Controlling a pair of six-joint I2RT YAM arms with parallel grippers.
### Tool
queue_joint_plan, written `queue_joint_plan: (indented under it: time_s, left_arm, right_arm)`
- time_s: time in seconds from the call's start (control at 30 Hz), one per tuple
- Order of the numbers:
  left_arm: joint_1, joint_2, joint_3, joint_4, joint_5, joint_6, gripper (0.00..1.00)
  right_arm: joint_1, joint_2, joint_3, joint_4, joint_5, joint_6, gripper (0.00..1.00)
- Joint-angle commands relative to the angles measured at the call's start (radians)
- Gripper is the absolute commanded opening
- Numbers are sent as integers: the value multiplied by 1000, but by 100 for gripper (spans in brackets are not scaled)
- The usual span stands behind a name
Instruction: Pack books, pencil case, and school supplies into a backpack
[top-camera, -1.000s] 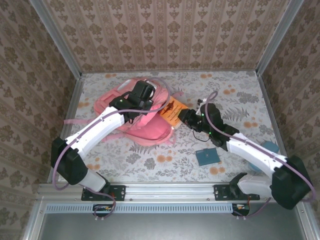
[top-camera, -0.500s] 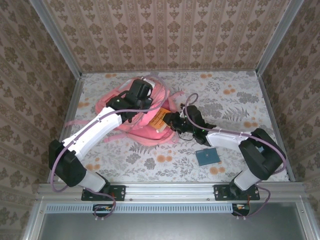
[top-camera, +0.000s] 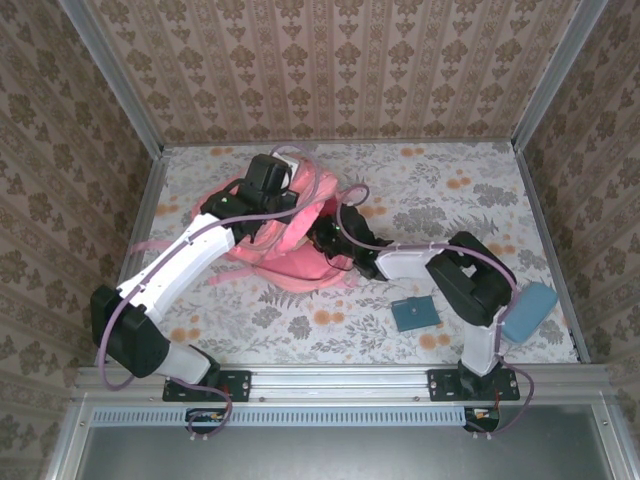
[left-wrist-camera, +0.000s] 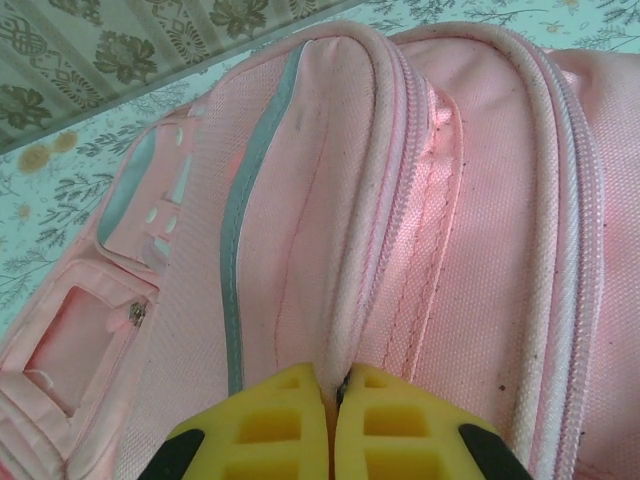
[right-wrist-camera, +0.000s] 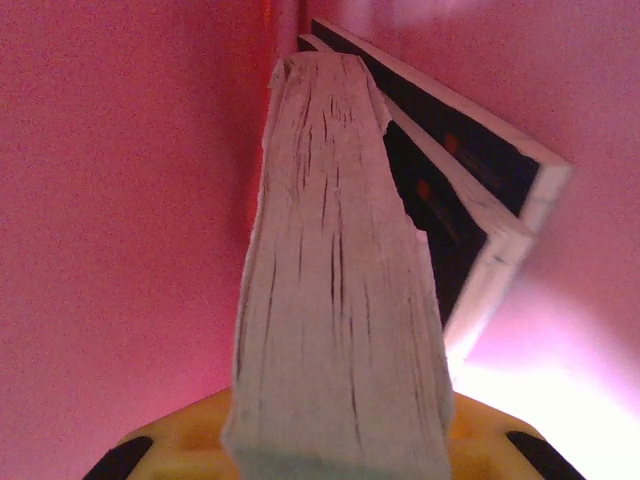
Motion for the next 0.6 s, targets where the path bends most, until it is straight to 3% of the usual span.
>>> queue_joint_plan:
  time_s: [0.0, 0.1, 0.2, 0.27, 0.57]
  left_arm:
    - [12, -56, 17, 116, 23, -40, 1]
    - [24, -56, 25, 110, 27, -48, 1]
    - [40, -54, 21, 112, 54, -58, 0]
    - [48, -52, 15, 113, 61, -58, 0]
    - [93, -43, -16, 131, 112, -71, 0]
  right_arm:
    - [18, 79, 103, -30, 31, 36, 17]
    - [13, 140, 150, -21, 24, 53, 24]
    - [5, 171, 182, -32, -43, 71, 45]
    - [2, 152, 165, -57, -64, 71, 53]
    - [-28, -98, -70, -107, -54, 77, 61]
